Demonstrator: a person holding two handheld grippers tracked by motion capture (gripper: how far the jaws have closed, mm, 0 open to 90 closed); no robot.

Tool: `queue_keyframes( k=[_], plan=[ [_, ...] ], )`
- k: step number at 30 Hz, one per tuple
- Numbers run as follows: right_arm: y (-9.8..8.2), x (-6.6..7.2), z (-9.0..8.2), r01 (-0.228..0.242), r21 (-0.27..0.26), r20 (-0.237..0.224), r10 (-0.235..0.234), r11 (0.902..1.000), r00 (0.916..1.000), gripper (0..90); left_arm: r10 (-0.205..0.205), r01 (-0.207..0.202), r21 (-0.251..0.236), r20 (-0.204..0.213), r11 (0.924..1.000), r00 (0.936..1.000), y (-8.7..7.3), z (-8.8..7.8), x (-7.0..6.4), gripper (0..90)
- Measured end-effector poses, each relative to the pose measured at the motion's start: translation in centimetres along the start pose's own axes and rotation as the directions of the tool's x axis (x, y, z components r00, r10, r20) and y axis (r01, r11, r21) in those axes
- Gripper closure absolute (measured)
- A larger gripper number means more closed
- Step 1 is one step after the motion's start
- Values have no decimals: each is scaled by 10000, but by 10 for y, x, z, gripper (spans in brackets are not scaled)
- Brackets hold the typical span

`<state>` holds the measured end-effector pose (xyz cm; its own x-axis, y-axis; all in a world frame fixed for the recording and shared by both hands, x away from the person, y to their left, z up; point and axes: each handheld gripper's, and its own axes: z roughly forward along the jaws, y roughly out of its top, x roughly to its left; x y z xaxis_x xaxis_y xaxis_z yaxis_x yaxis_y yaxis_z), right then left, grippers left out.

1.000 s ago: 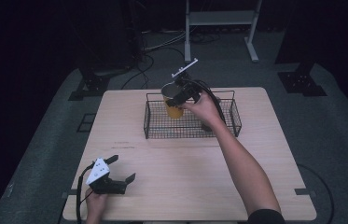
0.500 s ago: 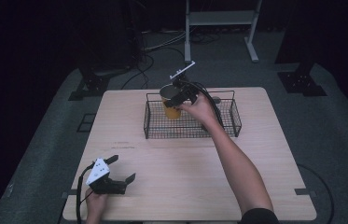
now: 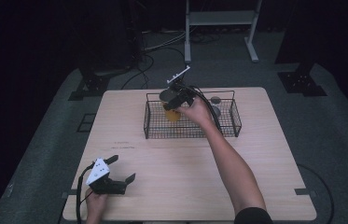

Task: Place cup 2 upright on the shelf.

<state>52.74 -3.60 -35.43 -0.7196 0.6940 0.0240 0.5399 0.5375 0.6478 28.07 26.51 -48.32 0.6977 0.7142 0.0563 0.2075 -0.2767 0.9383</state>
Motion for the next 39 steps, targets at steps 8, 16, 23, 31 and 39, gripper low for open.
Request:
queue_keyframes(
  k=[8, 16, 23, 31, 39],
  plan=[
    [-7, -2, 13, -100, 136, 69, 99, 9999, 9999, 142, -73, 73, -42, 12, 10000, 10000, 0, 0, -1, 0],
    [-12, -1, 22, -114, 224, 168, 110, 9997, 9998, 142, -66, 66, -44, 15, 10000, 10000, 0, 0, -1, 0],
    [-18, -2, 28, -187, 379, 206, 179, 9991, 9996, 141, -12, 12, -23, -3, 10000, 10000, 0, 0, 0, 0],
    [-21, -3, 35, -360, 447, 222, 350, 9984, 9991, 141, -37, 37, -50, 13, 10000, 10000, 0, 0, 0, 0],
    [-25, -3, 41, -364, 644, 296, 345, 9973, 9990, 139, -21, 21, -58, 19, 10000, 10000, 0, 0, 0, 0]
  ],
)
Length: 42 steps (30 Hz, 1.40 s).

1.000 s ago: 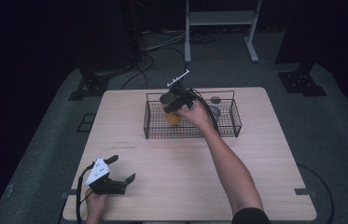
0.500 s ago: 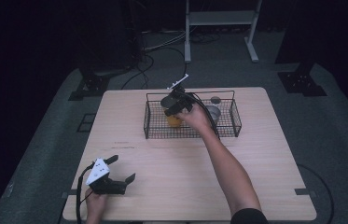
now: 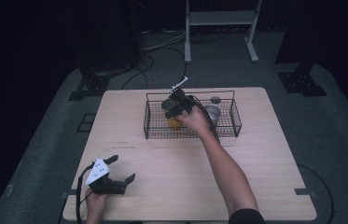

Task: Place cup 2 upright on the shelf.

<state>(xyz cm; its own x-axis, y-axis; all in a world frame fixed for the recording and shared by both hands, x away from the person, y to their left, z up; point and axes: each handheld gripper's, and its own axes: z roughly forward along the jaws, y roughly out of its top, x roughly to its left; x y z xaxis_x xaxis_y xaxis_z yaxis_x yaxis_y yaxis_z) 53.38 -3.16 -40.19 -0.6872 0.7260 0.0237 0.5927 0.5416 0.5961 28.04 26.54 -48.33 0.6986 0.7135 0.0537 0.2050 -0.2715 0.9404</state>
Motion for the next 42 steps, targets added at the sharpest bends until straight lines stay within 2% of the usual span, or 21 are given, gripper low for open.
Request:
queue_keyframes(
  k=[6, 11, 16, 21, 29, 34, 42],
  plan=[
    [-4, 3, 3, 20, -36, 21, -20, 10000, 10000, 139, 24, -24, 13, 0, 10000, 10000, 0, 0, 0, 0],
    [-6, 5, 3, 276, -5, 156, -275, 9996, 9995, 135, 13, -13, 10, 6, 10000, 10000, 0, 0, 0, 0],
    [-9, 5, 1, 240, -35, 157, -240, 9997, 9996, 124, 16, -16, 22, 7, 10000, 10000, 0, 0, 0, 0],
    [-10, 8, 0, 371, 20, 335, -372, 9993, 9987, 118, -6, 6, 18, 2, 10000, 10000, 0, 1, -1, 0],
    [-12, 6, 1, 180, -81, 75, -179, 9998, 9998, 87, -33, 33, 35, -7, 10000, 10000, 0, 1, 0, 0],
    [-12, 7, 1, 82, -229, 148, -79, 9997, 9999, 24, -49, 49, 46, -21, 10000, 10000, 0, 1, 0, 0],
    [-13, 7, -6, 10, -529, 25, -9, 9986, 10000, 10, -38, 38, 65, -13, 10000, 10000, 0, 2, 1, 0]
  ],
)
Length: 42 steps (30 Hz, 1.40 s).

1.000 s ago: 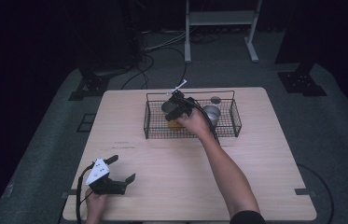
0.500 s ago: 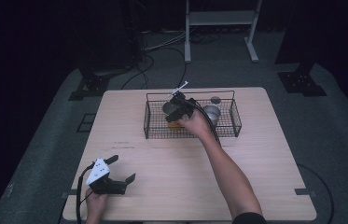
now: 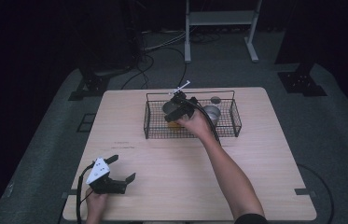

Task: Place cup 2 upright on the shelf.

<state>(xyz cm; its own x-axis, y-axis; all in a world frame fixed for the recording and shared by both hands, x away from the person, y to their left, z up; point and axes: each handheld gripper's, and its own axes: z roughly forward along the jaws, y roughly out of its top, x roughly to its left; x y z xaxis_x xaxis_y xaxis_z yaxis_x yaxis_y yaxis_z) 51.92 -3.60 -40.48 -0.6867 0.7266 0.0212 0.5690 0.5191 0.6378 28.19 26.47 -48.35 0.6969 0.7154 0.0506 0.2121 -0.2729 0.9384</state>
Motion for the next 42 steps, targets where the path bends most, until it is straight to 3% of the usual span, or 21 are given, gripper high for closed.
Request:
queue_keyframes(
  k=[11, 17, 31, 42],
  plan=[
    [1, -2, -19, -100, -658, -262, 83, 9978, 9996, 10, 96, -95, 42, -25, 9999, 10000, 0, 0, 0, 0],
    [0, -3, -29, -96, -890, -189, 80, 9960, 9998, 10, 115, -115, 79, -12, 9999, 9999, 0, 0, -1, 0],
    [-14, -11, -77, -116, -1694, -426, 45, 9855, 9991, 10, 48, -49, 87, 6, 9999, 10000, 0, 0, -1, 0],
    [-32, -15, -100, 96, -1542, -541, -182, 9880, 9984, 10, 77, -77, 142, -12, 9999, 10000, 0, 0, -1, 0]
  ],
)
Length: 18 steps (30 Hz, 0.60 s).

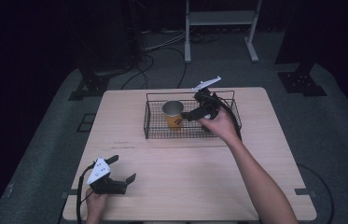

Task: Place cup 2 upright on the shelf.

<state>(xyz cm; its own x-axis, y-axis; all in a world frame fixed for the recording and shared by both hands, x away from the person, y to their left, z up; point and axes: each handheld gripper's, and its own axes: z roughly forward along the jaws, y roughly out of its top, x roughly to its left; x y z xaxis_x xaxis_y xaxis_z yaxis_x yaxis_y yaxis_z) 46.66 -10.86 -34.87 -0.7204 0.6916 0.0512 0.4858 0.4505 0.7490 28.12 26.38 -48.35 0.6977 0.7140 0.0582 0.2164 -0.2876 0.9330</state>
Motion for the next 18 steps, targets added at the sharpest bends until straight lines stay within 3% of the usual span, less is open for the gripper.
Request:
queue_keyframes(
  k=[18],
  plan=[
    [-30, -8, -23, -216, -5, -36, 216, 9998, 9998, 11, -1, 1, -25, 18, 10000, 10000, 0, 0, 0, 0]
  ],
)
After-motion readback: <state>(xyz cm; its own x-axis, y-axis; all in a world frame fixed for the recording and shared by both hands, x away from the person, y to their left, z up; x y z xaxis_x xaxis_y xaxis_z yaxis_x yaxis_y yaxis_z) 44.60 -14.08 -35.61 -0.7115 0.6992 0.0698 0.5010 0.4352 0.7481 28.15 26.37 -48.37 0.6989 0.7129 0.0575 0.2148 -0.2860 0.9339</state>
